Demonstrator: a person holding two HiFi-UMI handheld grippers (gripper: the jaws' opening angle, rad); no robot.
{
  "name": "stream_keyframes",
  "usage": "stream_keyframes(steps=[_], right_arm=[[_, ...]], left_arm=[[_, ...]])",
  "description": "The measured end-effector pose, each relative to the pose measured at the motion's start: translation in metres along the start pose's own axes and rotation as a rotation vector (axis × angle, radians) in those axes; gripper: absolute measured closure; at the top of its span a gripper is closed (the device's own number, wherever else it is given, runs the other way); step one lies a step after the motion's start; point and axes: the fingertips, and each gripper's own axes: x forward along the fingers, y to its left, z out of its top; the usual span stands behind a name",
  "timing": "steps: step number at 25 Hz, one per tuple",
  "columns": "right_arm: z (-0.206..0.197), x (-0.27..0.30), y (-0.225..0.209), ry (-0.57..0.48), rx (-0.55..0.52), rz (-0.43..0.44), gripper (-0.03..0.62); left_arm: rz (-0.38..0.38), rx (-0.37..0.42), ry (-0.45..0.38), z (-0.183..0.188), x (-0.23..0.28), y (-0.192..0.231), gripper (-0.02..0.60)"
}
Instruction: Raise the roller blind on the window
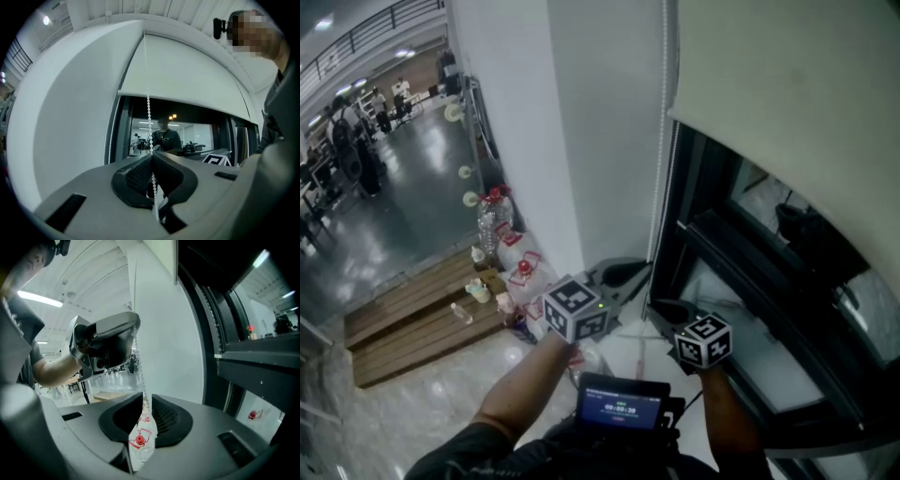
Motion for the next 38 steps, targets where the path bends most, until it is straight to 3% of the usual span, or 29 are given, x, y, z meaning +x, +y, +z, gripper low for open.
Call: stream_keyframes(steps=[3, 6, 12, 16, 19, 28, 29, 31, 38], right_arm=[[0.028, -0.022, -0.001, -0.047, -0.019, 0.006, 0.473], [0.075, -0.047, 0.000, -0.143, -0.058, 0.010, 0.470], [0.196, -0.080, 0.019, -0.428, -0.139, 0.053, 0.470], [0.242, -0.083, 0.029, -0.479, -0.207, 0.052, 0.471], [0.269, -0.083, 0.033, -0.522, -0.191, 0.094, 0.471], [0.306, -0.062, 0.031, -0.528, -0.164, 0.074, 0.471], [0.307, -0.061, 0.033, -0.528, -0.163, 0.086, 0.481], [0.307, -0.061, 0.038, -0.525, -0.153, 0.113, 0.571], [0.300, -0.062, 0.050, -0.562, -0.160, 0.123, 0.577]], left_arm=[[0.010, -0.003, -0.012, 0.003, -0.002, 0.001, 0.572], [-0.006, 0.020, -0.003, 0.006, -0.003, -0.004, 0.572], [-0.024, 0.015, 0.005, 0.003, -0.002, -0.012, 0.571], [-0.021, 0.025, -0.021, 0.011, -0.004, -0.015, 0.571], [-0.022, 0.020, -0.048, 0.019, -0.005, -0.014, 0.571], [-0.059, 0.036, 0.005, 0.010, -0.008, -0.019, 0.575], [-0.062, 0.036, 0.002, 0.011, -0.010, -0.019, 0.575], [-0.069, 0.035, 0.001, 0.012, -0.011, -0.022, 0.574], [-0.103, -0.018, -0.026, 0.006, -0.018, -0.024, 0.574]])
